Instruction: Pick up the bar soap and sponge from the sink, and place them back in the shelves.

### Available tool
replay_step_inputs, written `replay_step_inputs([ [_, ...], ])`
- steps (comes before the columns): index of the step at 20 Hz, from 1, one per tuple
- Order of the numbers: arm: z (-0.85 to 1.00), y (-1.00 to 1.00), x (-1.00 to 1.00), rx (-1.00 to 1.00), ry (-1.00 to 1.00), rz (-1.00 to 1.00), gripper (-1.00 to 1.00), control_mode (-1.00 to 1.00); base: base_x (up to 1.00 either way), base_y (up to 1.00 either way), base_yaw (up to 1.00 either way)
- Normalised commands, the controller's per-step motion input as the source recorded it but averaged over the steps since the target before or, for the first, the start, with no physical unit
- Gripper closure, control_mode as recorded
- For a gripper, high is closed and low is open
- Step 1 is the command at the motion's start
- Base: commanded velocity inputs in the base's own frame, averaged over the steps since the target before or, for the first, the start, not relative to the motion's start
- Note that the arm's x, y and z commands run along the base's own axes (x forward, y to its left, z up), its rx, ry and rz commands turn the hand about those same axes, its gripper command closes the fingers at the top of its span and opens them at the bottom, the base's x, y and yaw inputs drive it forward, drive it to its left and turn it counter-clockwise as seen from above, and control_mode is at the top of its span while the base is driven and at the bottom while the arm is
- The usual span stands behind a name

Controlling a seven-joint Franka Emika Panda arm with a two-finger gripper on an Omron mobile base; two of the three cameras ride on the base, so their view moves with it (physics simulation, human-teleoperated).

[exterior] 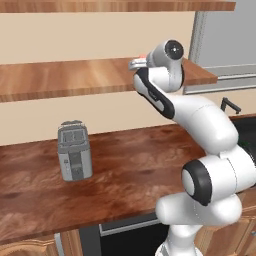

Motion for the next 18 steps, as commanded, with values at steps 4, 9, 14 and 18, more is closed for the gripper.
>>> replay_step_inputs([
  [4, -0.02, 0.0, 0.28, 0.0, 0.0, 0.0, 1.0, -1.0, 0.0, 0.0, 0.0],
  [9, 0.0, 0.0, 0.33, 0.0, 0.01, 0.0, 1.0, -1.0, 0.0, 0.0, 0.0],
  [14, 0.0, 0.0, 0.23, 0.0, 0.03, 0.0, 1.0, -1.0, 0.0, 0.0, 0.0],
  [18, 0.0, 0.0, 0.06, 0.0, 0.03, 0.0, 1.0, -1.0, 0.0, 0.0, 0.0],
])
